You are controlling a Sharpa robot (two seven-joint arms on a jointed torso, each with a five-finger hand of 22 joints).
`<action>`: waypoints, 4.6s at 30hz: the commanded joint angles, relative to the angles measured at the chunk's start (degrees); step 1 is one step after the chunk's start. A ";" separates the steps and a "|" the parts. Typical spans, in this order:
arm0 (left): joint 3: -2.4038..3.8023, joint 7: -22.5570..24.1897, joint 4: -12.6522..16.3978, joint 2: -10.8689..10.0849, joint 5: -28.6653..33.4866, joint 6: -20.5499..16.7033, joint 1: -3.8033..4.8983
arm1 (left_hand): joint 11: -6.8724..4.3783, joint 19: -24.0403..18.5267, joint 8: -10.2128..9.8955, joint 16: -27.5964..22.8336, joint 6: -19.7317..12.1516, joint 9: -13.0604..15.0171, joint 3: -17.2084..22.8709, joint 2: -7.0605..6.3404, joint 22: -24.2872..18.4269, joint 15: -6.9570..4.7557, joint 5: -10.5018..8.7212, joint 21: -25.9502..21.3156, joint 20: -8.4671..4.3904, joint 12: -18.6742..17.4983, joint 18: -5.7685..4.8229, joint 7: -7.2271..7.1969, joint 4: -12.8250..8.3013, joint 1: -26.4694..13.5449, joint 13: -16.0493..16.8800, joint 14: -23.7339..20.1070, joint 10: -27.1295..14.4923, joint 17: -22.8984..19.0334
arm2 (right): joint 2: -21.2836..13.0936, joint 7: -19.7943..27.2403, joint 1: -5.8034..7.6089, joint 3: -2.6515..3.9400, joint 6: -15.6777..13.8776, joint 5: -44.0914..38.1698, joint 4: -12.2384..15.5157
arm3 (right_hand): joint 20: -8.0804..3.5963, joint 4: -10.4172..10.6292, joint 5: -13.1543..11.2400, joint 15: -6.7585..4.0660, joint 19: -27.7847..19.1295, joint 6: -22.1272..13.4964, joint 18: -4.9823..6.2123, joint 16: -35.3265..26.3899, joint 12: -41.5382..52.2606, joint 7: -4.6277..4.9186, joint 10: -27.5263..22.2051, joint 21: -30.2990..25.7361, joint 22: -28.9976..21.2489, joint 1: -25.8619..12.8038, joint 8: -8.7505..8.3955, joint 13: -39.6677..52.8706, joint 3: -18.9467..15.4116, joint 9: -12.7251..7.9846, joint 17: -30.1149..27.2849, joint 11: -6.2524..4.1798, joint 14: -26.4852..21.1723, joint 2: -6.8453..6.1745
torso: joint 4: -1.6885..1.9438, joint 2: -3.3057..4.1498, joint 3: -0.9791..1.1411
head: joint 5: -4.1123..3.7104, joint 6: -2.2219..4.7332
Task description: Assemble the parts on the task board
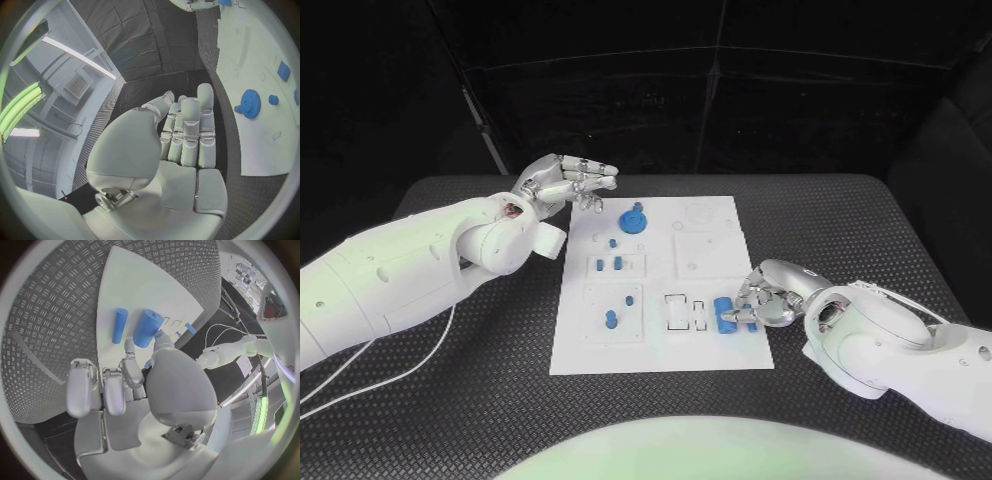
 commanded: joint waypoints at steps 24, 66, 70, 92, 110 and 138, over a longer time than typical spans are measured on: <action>0.05 0.11 0.12 -0.02 0.24 0.87 0.00 | -0.03 -0.03 -0.31 -0.39 -0.30 -0.07 -0.39 0.18 -0.06 0.09 -0.13 -0.34 0.36 0.39 0.65 0.15 0.00 -0.23 0.09 -0.22 -0.42 -0.07 | 3.96 -6.16 -2.12 -0.05 2.16 -4.77 -2.45 | -0.76 0.42 3.04 -0.96 1.56 0.66 -1.09 0.66 1.93 -1.10 1.91 1.06 1.35 1.33 2.73 3.73 -0.54 3.31 8.39 -0.88 4.53 2.24 | -0.02 -0.02 -0.05 | 0.56 -0.52; 0.04 -0.18 0.17 0.30 0.24 1.31 -0.19 | -0.03 -0.01 -0.31 -0.35 -0.30 -0.09 -0.50 0.23 -0.12 0.11 -0.13 -0.45 0.40 0.56 0.67 0.14 0.11 -0.38 0.18 -0.25 -0.57 -0.07 | 10.62 -4.47 -2.11 0.07 -6.26 0.51 -0.91 | -1.26 0.85 0.97 -1.55 1.83 0.57 -1.30 0.75 0.87 -1.97 2.82 1.68 2.68 -2.53 5.16 5.18 -4.21 8.69 9.15 -1.62 4.64 6.35 | 0.26 -0.02 -0.03 | 1.63 -0.64; 0.04 -0.19 0.17 0.37 0.24 1.37 -0.19 | -0.03 -0.01 -0.31 -0.35 -0.30 -0.09 -0.50 0.23 -0.12 0.11 -0.13 -0.45 0.40 0.56 0.67 0.14 0.11 -0.38 0.18 -0.25 -0.57 -0.07 | 11.27 -4.87 -2.11 0.08 -6.94 0.00 -1.32 | -1.32 0.91 -2.61 -1.62 1.81 0.36 -1.30 0.73 0.70 -2.03 2.84 1.67 2.69 -3.89 5.43 5.34 -4.63 9.44 9.17 -1.67 4.65 5.99 | 0.29 -0.03 -0.03 | 1.64 -0.70; 0.04 -0.21 0.15 0.18 0.24 1.35 -0.19 | -0.03 -0.01 -0.31 -0.35 -0.30 -0.09 -0.50 0.23 -0.12 0.11 -0.13 -0.45 0.40 0.56 0.67 0.14 0.11 -0.38 0.18 -0.25 -0.57 -0.07 | 10.96 -2.62 -2.11 0.07 -10.51 -0.62 -0.68 | -1.09 1.08 -11.38 -1.38 1.52 -0.89 -1.18 0.37 -1.36 -1.78 1.91 1.20 2.18 -10.42 5.71 4.40 0.19 11.73 8.80 -1.42 4.56 0.05 | 0.21 -0.07 0.04 | 1.83 -0.69; 0.04 -0.47 -0.04 0.30 0.24 1.52 -0.23 | -0.03 -0.01 -0.31 -0.35 -0.30 -0.09 -0.50 0.23 -0.12 0.11 -0.13 -0.45 0.40 0.56 0.67 0.14 0.11 -0.38 0.18 -0.25 -0.57 -0.07 | 10.08 -1.41 -2.11 0.05 -8.21 -1.69 -0.18 | -1.47 -6.91 -10.22 -1.78 1.73 -0.34 -1.31 0.53 -1.39 -2.27 2.24 1.51 2.93 5.99 6.84 5.21 4.69 13.42 9.38 -1.90 4.67 4.25 | 0.25 -0.04 0.01 | 1.66 -0.90; 0.03 -0.53 -0.11 0.01 0.24 1.26 -0.24 | -0.03 -0.01 -0.31 -0.35 -0.30 -0.09 -0.50 0.23 -0.12 0.11 -0.13 -0.45 0.40 0.56 0.67 0.14 0.11 -0.38 0.18 -0.25 -0.57 -0.07 | 3.01 6.49 -1.69 0.23 -15.98 10.71 1.28 | -1.25 -7.00 -8.58 -1.40 1.53 -1.85 -1.24 0.44 -2.37 -1.53 1.75 1.22 2.51 5.28 5.11 4.67 4.83 12.83 9.32 -1.35 4.65 5.28 | 0.11 -0.18 -0.05 | 1.12 -0.75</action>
